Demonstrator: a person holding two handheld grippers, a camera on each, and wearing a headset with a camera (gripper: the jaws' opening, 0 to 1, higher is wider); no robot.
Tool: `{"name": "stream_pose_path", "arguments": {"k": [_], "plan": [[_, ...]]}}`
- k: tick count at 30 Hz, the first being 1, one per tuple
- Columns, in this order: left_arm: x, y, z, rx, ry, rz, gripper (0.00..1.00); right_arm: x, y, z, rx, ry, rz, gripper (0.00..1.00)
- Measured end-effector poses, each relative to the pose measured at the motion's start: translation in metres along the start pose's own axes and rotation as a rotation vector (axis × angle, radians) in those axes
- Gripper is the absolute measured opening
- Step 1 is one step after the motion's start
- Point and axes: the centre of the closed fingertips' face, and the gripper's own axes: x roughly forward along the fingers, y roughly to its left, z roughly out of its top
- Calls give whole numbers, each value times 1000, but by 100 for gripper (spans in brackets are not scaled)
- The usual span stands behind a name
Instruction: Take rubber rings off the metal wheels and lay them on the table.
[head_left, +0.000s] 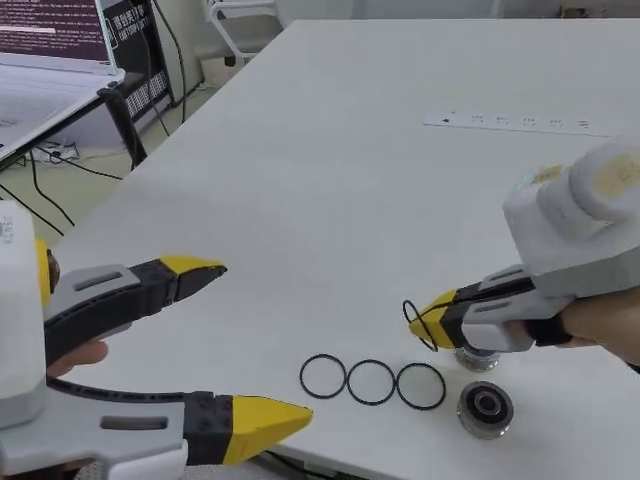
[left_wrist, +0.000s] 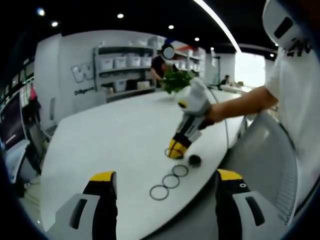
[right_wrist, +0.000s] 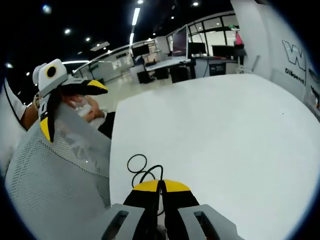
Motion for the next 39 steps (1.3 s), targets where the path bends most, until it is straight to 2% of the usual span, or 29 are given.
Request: {"name": "stream_pose_path", "arguments": {"k": [11,39], "plan": [[1,0,0,-6,2,-1,82,10,2,-12,-7,49,14,0],[1,-2,-2,1,15,-6,81,12,3,-21,-16,79,14,0]]}}
